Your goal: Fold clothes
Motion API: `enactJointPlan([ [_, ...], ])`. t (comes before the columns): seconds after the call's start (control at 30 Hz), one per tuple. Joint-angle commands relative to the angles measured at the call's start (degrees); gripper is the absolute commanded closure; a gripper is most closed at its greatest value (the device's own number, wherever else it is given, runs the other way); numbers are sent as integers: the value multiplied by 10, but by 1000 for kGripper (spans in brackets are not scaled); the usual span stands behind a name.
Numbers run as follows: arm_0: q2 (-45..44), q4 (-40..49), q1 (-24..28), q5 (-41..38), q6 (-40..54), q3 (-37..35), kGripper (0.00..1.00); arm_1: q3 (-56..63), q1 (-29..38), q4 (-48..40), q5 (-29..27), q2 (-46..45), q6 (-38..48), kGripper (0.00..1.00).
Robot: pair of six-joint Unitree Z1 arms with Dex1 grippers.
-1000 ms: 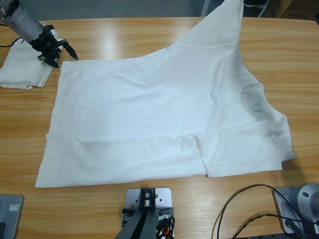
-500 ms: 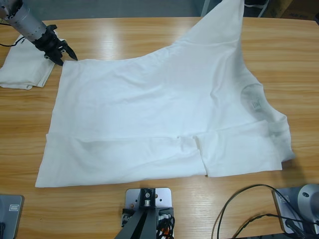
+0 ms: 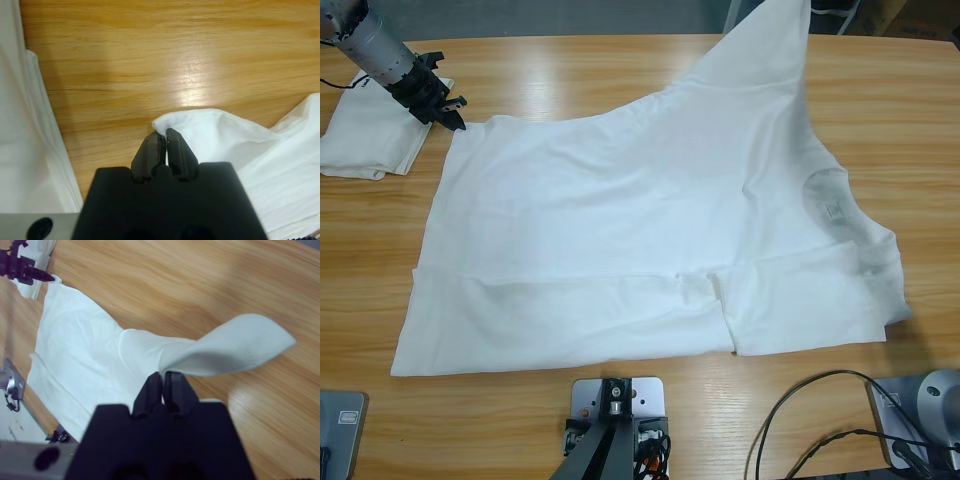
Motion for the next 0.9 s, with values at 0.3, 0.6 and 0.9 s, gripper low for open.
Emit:
enactJointPlan([
  [0.3, -102, 17, 11, -11, -7, 92, 1000, 91, 2, 11, 4, -47, 12, 1000],
  [0.6, -189, 3, 12, -25, -5, 216, 1000, 269, 13, 9, -5, -198, 19, 1000],
  [0.9, -244, 3, -8, -27, -8, 263, 1000, 597, 14, -70, -16, -330, 63, 1000],
])
